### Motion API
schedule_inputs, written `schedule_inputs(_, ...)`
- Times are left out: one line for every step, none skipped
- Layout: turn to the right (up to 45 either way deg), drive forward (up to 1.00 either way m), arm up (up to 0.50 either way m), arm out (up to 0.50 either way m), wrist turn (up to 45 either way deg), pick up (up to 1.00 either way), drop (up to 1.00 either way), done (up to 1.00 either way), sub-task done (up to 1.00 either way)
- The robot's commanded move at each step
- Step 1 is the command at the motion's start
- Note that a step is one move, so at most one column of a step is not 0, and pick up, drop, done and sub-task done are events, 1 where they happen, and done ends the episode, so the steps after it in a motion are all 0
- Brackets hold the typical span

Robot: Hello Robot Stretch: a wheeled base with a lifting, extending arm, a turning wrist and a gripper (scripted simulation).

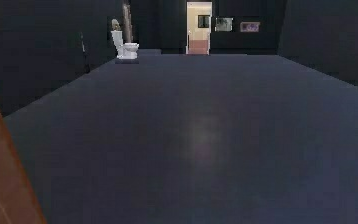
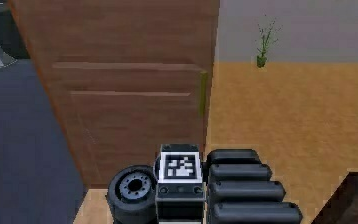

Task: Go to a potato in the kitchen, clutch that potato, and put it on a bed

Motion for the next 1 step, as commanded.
schedule_inputs(3.0,0.0,0.0,0.0,0.0,0.0,0.0,0.0,0.0)
